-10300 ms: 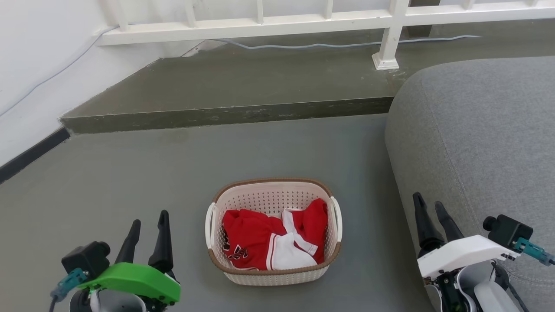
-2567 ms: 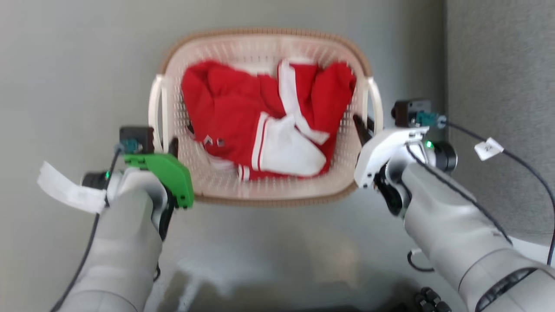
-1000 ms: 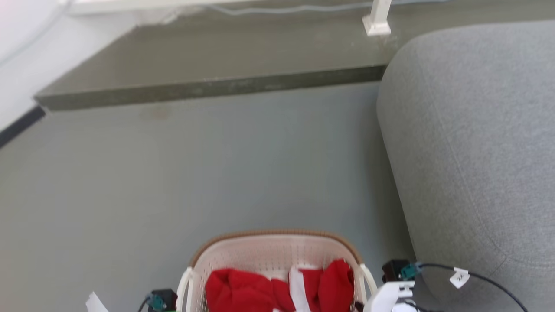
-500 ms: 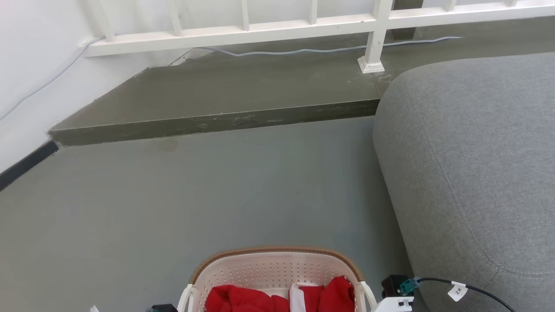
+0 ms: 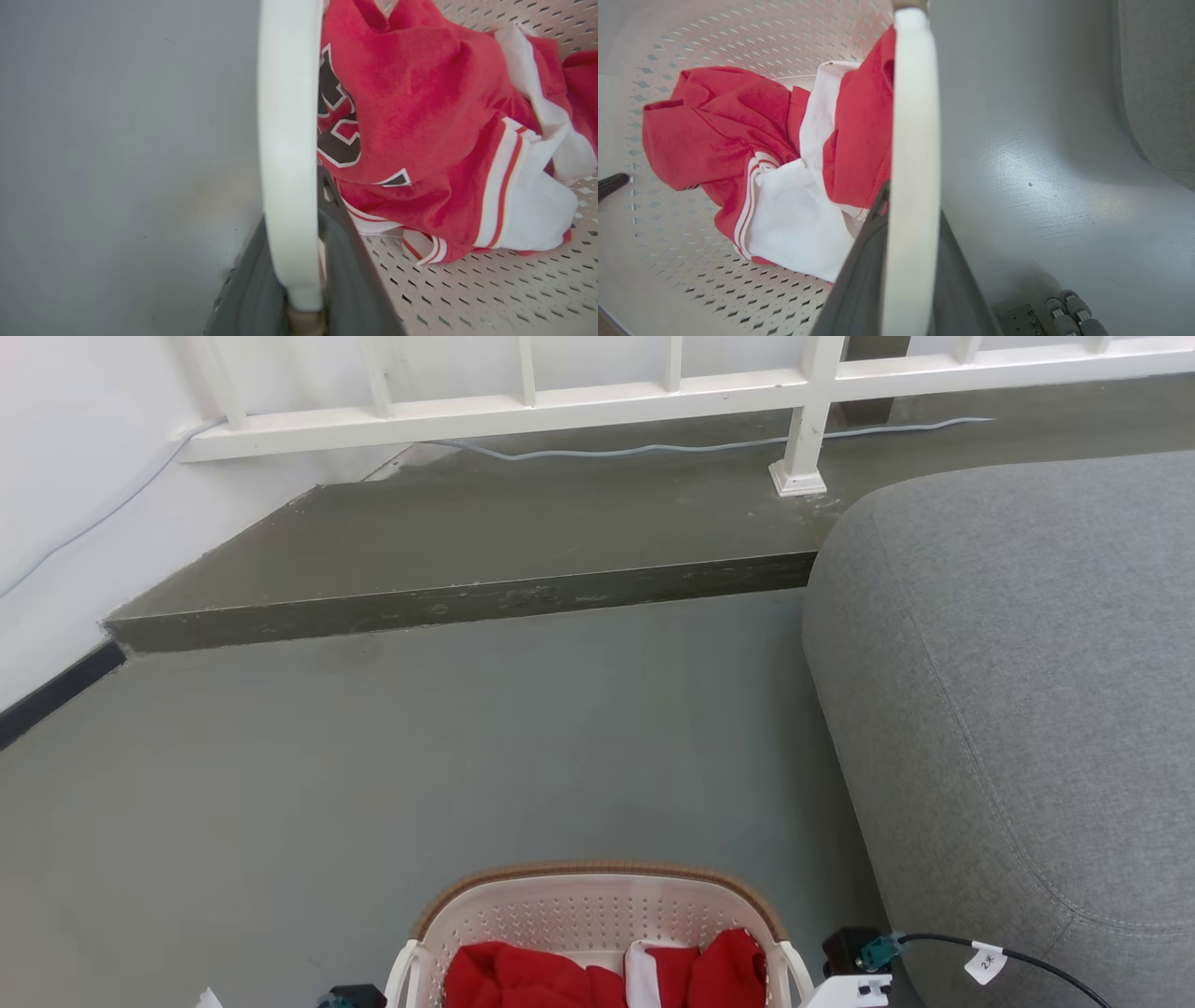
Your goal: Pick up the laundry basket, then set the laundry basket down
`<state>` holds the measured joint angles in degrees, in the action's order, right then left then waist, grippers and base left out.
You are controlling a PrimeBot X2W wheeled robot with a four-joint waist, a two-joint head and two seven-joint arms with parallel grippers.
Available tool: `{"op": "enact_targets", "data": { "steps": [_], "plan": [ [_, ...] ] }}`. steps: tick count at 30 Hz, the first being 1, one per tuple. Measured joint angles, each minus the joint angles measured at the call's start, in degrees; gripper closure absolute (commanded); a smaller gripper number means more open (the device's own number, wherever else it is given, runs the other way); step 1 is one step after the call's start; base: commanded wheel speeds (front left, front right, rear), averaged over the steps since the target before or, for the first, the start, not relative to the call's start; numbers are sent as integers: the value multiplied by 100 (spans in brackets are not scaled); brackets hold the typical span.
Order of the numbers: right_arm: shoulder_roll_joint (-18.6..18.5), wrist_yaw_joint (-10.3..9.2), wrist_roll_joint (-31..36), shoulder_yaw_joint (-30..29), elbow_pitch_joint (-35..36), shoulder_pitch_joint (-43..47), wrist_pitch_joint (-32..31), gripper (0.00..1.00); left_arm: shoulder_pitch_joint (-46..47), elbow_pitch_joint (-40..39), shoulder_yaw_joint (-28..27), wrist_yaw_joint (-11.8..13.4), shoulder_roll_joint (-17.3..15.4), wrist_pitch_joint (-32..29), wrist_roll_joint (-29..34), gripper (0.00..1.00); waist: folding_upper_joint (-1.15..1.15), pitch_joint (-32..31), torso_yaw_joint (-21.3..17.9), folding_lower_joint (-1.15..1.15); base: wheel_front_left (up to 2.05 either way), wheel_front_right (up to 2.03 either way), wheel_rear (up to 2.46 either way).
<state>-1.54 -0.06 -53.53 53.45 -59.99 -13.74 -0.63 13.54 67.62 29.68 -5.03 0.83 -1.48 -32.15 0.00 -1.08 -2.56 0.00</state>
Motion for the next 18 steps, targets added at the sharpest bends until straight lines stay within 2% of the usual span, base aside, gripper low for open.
{"op": "enact_targets", "data": {
  "steps": [18],
  "plan": [
    [-27, -60, -159, 135, 18, -1, 8, 100, -8, -165, 192, 175, -37, -57, -196, 100, 0, 11, -7, 0, 0, 0, 0]
  ]
}}
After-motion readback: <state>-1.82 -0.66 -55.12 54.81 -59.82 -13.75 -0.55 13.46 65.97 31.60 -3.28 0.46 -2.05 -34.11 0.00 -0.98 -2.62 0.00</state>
